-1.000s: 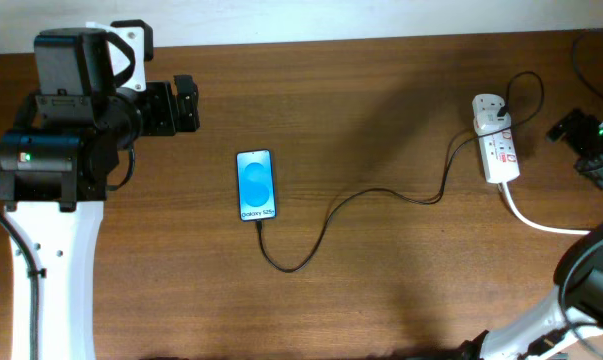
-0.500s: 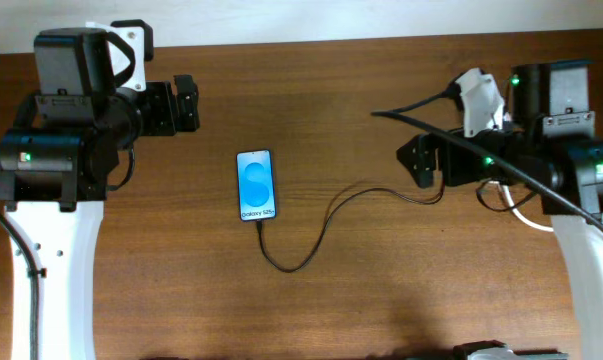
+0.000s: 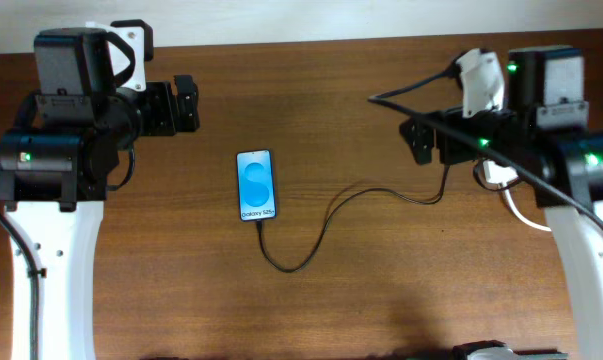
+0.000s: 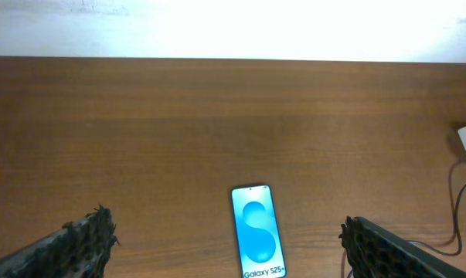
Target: Plug charger to phone and switch on socket
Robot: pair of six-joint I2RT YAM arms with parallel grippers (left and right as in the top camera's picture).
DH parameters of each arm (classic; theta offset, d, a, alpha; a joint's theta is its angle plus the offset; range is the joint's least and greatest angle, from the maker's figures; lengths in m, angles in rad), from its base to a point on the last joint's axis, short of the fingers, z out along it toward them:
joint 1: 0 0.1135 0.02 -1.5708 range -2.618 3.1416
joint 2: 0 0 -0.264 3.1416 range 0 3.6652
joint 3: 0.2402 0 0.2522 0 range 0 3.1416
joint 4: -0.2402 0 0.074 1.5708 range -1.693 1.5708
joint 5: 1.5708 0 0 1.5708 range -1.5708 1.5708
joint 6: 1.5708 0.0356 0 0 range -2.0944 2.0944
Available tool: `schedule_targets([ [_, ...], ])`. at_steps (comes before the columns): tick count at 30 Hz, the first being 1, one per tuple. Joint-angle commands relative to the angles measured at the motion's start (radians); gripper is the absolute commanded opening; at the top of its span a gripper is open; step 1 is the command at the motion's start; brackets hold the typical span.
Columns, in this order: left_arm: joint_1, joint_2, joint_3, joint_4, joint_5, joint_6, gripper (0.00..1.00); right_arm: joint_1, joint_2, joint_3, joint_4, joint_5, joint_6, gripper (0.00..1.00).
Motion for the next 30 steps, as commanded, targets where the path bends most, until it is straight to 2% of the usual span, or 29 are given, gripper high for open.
schedule_targets([
  [1, 0.002, -0.006, 0.012, 0.002, -0.007, 0.005, 0.99, 0.005, -0.163, -0.082, 0.186, 0.037, 0.001, 0.98],
  [3, 0.002, -0.006, 0.012, 0.002, -0.007, 0.005, 0.99, 0.005, -0.28, -0.229, 0.37, 0.039, 0.001, 0.98],
  [5, 0.003, -0.006, 0.012, 0.002, -0.007, 0.005, 0.99, 0.005, -0.439, -0.47, 0.616, 0.039, 0.001, 0.98],
  [8, 0.002, -0.006, 0.012, 0.002, -0.007, 0.005, 0.99, 0.005, -0.687, -0.794, 0.87, 0.046, 0.001, 0.98],
  [12, 0.002, -0.006, 0.012, 0.002, -0.007, 0.005, 0.99, 0.005, -0.964, -1.185, 1.153, 0.081, 0.001, 0.98],
  [16, 0.002, -0.006, 0.012, 0.002, -0.007, 0.005, 0.99, 0.005, -1.18, -1.493, 1.329, 0.103, 0.002, 0.98],
  [18, 0.002, -0.006, 0.012, 0.002, -0.007, 0.005, 0.99, 0.005, -1.288, -1.593, 1.328, 0.158, 0.002, 0.98],
  [21, 0.002, -0.006, 0.012, 0.002, -0.007, 0.005, 0.99, 0.004, -1.356, -1.69, 1.323, 0.185, 0.002, 0.98],
  [26, 0.002, -0.006, 0.012, 0.002, -0.007, 0.005, 0.99, 0.005, -1.356, -1.688, 1.075, 0.203, 0.002, 0.98],
  [30, 0.002, -0.006, 0.012, 0.002, -0.007, 0.005, 0.99, 0.005, -1.356, -1.688, 1.05, 0.222, 0.002, 0.98],
])
